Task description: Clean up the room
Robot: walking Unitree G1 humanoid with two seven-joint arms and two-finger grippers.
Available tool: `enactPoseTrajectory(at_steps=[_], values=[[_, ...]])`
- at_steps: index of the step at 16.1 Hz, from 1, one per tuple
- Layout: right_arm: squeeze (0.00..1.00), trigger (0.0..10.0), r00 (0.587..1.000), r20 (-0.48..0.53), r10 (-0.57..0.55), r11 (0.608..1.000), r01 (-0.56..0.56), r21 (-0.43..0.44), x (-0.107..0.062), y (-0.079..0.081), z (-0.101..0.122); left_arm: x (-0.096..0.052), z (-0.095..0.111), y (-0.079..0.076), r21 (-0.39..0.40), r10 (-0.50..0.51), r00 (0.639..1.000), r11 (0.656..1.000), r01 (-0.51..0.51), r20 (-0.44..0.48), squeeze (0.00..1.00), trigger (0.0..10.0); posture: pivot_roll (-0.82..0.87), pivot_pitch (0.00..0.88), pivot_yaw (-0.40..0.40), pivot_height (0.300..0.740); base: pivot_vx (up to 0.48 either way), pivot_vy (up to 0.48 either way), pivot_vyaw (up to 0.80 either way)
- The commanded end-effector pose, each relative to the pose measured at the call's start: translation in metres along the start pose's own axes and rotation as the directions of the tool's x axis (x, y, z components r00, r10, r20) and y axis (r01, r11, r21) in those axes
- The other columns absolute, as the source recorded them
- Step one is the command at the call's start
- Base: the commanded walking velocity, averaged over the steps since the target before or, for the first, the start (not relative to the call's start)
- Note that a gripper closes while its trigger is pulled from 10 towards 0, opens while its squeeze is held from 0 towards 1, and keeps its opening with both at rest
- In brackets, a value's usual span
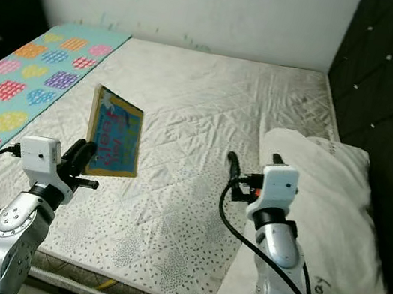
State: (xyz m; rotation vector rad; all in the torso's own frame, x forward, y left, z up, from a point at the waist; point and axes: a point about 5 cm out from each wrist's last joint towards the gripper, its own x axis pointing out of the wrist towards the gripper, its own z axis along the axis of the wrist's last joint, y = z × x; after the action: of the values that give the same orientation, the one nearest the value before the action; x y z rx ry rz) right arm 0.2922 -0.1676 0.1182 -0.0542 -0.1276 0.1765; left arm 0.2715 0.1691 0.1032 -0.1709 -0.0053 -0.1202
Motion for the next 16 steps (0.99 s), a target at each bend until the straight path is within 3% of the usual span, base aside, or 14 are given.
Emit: enactPoseTrajectory(at_steps=[1, 7, 16], values=[[0.00, 10.0, 1.000, -0.002, 0.008, 1.000, -0.008, 0.018, 0.0033, 0.0049, 0.0016, 0.0007, 0.0125, 0.0035, 0.019, 0.007, 0.998, 1.000, -0.008, 0.056, 0.00, 10.0, -0.20, 0.000, 0.065, 0.740, 0.000, 0.000, 0.00], [0.00, 10.0, 1.000, -0.013, 0.000, 0.999, 0.000, 0.042, 0.0055, 0.0034, 0.0013, 0.0026, 0.0120, 0.0007, 0.018, -0.020, 0.999, 1.000, 0.019, 0.050, 0.00, 10.0, -0.21, 0.000, 0.069, 0.740, 0.000, -0.195, -0.64], [0.00, 10.0, 1.000, -0.011, 0.001, 0.998, -0.001, 0.055, 0.0068, 0.0032, 0.0025, 0.0020, 0.0125, -0.0015, 0.004, -0.026, 0.998, 1.000, 0.026, 0.065, 0.00, 10.0, -0.21, 0.000, 0.065, 0.740, 0.000, 0.000, -0.06]])
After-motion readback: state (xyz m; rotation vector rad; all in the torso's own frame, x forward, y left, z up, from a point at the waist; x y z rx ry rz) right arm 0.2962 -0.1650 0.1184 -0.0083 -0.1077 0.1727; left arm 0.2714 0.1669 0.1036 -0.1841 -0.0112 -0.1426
